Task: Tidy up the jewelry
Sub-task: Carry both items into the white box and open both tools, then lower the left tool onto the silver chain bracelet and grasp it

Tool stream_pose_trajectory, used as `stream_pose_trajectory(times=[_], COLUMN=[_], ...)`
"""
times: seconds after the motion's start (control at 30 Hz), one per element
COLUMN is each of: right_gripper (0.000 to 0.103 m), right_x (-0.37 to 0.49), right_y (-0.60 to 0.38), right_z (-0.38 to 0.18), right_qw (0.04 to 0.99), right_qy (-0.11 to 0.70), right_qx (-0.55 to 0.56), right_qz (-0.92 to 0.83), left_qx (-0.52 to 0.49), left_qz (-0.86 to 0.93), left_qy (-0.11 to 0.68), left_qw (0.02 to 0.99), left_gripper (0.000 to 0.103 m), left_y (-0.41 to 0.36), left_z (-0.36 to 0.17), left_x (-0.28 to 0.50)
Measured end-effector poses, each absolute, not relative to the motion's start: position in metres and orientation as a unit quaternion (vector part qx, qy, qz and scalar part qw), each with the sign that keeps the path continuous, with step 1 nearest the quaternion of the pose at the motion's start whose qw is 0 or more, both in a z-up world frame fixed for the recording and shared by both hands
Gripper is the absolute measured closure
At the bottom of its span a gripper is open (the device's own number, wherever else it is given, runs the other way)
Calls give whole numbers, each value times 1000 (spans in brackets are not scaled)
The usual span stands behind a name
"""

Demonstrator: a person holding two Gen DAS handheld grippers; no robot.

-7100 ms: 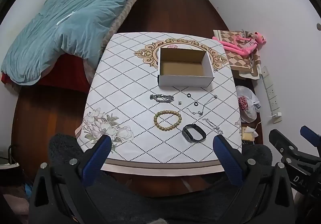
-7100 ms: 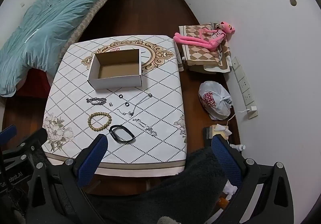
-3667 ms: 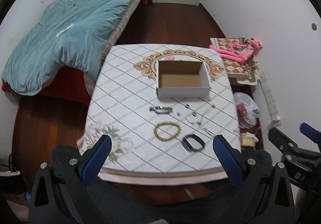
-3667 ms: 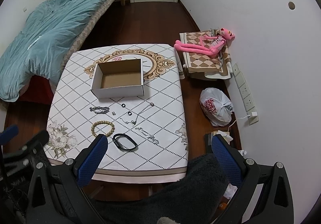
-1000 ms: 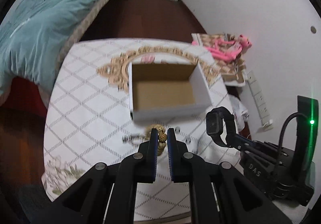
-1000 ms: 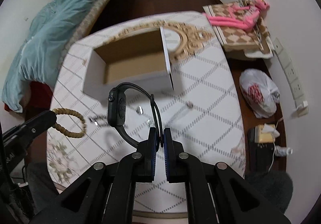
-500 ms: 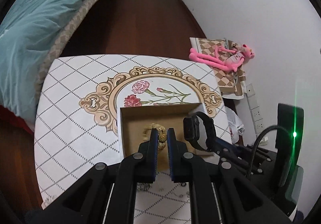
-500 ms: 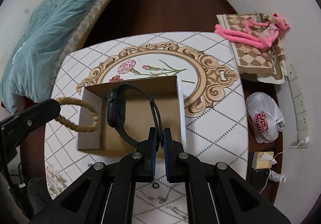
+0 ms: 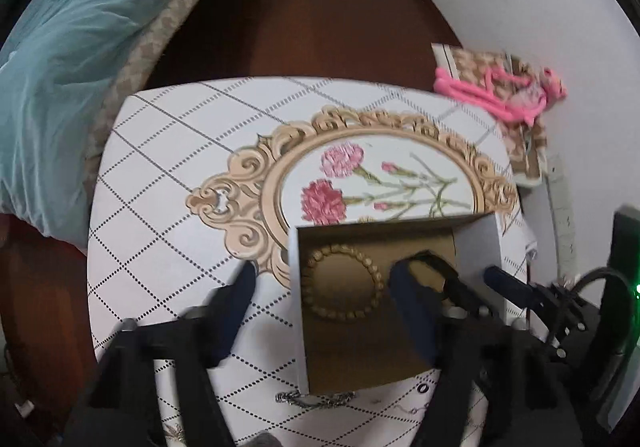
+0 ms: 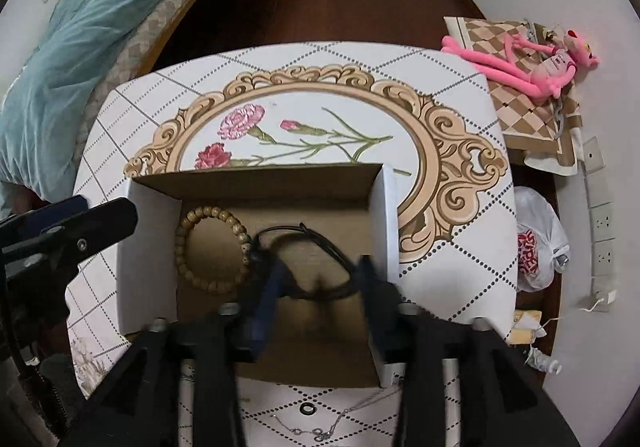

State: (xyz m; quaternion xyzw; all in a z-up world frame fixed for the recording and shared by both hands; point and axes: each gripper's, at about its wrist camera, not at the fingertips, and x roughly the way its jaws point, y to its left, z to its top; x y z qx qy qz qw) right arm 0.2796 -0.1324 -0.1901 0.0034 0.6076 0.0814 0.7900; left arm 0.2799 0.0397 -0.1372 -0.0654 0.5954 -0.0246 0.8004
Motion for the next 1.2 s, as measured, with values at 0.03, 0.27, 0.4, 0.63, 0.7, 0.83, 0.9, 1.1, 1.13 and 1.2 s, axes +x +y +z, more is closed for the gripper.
stream_pose_trajectory(times=[0.03,0.27,0.4,0.63,0.7,0.83,0.9,1.1,1.13,1.2], right_gripper=[47,13,13,13,13,13,13,13,13,13], right_x=[279,261,250,232,227,219,214,193,189,179], right_y=[-133,-131,-134,-139,-141,-144,-147,-155,-156,-158], right_z=[-187,-168,-174,-182,-181,-173,-166,-138,-133,-122], right_qw=[792,811,810,811,813,819,824,840,843,849], right_qy=[605,581,583,582,579,572,564,541,537,527], right_qx=[6,-26,-36,-37,-38,-36,-38,-29,-28,-28], right_qz=[82,63,52,40,38,35,31,29,30,29], left_qx=[-65,-43,-31,-26,-23,-22,-22,-22,-23,-26], left_qz=[-20,16,34,47,48,53,54,53,53,51], left_qy=[591,553,536,537,538,535,531,508,504,496], left_qw=[803,832,843,842,842,843,846,860,862,866], left_gripper=[31,0,0,0,0,0,0,0,0,0], left_y=[42,52,52,47,44,41,40,35,35,34], left_z=[-135,-122,-123,-132,-133,-130,-126,-103,-99,-91], left_x=[279,260,245,223,218,208,203,181,176,166])
